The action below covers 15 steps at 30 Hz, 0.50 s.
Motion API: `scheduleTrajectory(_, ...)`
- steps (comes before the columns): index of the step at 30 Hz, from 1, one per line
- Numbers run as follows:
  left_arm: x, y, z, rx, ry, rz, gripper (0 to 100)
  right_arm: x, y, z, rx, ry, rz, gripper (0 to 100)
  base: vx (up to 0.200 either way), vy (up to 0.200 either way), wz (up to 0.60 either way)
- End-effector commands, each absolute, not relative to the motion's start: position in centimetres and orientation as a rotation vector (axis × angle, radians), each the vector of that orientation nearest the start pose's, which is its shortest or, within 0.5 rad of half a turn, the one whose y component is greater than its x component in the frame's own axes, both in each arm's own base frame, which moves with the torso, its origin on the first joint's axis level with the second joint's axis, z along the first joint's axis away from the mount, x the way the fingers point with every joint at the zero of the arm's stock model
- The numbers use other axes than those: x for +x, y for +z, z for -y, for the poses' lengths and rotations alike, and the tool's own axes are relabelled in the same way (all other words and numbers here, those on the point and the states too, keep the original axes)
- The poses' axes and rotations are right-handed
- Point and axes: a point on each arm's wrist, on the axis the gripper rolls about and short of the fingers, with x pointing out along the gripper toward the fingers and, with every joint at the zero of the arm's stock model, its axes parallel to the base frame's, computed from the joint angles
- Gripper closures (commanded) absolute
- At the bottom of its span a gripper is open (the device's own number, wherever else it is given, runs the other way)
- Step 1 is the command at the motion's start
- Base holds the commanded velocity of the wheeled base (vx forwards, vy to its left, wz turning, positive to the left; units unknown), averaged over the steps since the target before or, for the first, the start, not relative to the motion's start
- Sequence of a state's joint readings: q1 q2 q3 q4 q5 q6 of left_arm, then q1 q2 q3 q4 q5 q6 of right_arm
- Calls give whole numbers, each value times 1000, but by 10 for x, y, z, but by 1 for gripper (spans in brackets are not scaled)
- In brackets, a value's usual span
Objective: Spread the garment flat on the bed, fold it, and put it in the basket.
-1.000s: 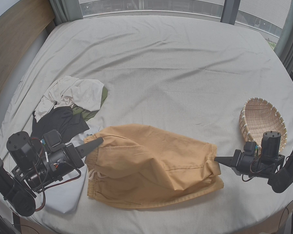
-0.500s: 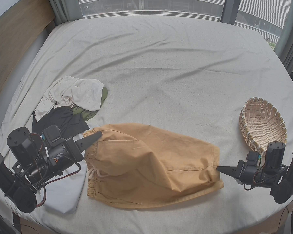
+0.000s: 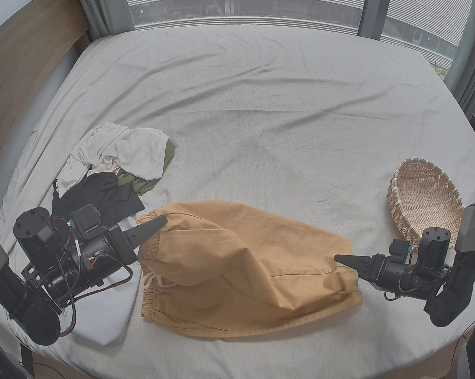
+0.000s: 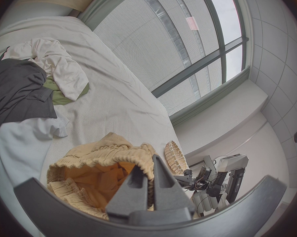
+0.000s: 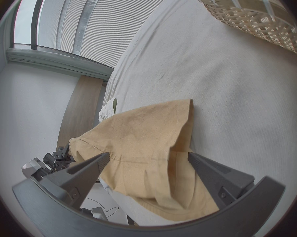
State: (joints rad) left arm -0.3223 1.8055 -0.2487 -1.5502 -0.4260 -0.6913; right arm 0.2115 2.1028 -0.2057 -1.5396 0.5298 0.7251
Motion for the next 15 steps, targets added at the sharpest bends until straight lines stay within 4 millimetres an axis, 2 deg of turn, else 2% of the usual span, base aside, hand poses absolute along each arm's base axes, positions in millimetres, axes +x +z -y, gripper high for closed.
scheduleTrajectory(1, 232, 117, 88, -659, -717, -267, 100, 258, 40, -68, 734, 589, -575, 0, 0, 0, 0)
scheduleTrajectory(8, 232, 117, 88, -659, -718, -269, 100, 253, 52, -79, 717, 647, -547, 0, 0, 0, 0)
scheduleTrajectory(15, 232, 117, 88, -659, -719, -266, 100, 254, 53, -90, 705, 685, -549, 0, 0, 0, 0)
